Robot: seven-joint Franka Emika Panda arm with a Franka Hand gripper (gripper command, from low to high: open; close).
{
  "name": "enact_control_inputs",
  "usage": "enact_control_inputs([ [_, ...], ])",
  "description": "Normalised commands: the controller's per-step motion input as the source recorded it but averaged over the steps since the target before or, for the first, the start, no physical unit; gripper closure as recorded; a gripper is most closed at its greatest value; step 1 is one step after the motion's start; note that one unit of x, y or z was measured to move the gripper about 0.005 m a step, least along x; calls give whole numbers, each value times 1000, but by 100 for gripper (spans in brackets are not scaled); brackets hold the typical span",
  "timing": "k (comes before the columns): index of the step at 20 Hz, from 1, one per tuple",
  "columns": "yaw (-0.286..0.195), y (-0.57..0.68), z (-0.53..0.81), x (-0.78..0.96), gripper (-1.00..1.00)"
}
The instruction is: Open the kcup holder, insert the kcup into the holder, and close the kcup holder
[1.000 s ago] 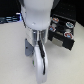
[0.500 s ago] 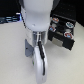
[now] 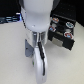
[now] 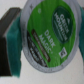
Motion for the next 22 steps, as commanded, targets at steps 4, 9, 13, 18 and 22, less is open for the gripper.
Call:
enact_control_inputs([
  [4, -4, 374, 731, 4, 100],
  [9, 89, 489, 755, -8, 100],
  [13, 120, 472, 727, -10, 100],
  [18, 133, 450, 641, -48, 100],
  [22, 142, 415, 507, -163, 100],
])
